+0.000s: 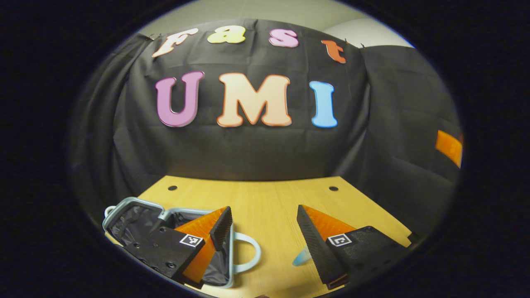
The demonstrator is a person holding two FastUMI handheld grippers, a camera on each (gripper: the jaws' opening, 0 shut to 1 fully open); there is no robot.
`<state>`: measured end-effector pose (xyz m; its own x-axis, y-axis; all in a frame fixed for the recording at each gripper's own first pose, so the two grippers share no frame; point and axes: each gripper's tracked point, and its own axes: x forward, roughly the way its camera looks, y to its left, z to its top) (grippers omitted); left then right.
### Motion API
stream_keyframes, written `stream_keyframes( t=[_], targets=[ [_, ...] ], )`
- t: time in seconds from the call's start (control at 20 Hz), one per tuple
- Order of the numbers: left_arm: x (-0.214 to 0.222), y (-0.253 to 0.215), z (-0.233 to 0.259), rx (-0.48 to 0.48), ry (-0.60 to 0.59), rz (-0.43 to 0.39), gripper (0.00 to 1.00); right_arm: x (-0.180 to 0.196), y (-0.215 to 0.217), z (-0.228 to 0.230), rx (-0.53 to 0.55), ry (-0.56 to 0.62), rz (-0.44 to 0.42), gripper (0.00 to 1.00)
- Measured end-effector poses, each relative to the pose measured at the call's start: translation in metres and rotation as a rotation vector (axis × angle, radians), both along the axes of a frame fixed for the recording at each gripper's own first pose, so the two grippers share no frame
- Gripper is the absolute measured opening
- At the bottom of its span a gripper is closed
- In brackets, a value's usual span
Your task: First open the suitcase, pack the skin care products into it, and then close the suitcase.
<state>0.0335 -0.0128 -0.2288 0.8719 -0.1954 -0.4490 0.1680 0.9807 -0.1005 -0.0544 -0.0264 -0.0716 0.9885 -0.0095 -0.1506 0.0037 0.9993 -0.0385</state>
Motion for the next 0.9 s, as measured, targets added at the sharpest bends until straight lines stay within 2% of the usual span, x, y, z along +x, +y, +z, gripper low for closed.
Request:
stream_keyframes(
  t=[0.35,0.65,0.85,0.9],
  targets=[
    [-0.017,-0.051,-0.059,-0.042,0.118,-0.054,0.94,-0.008,-0.031,-0.017,-0.031,0.039,-0.023,0.99],
    [-0.029,-0.080,-0.102,-0.048,0.199,-0.103,0.94,-0.007,-0.032,-0.032,-0.037,0.073,-0.005,0.99],
    [-0.038,-0.093,-0.139,-0.023,0.273,-0.136,0.89,-0.007,-0.030,-0.044,-0.045,0.085,0.012,0.99],
    [-0.039,-0.096,-0.147,-0.020,0.283,-0.140,0.84,-0.007,-0.029,-0.046,-0.047,0.085,0.015,0.99]
  ],
)
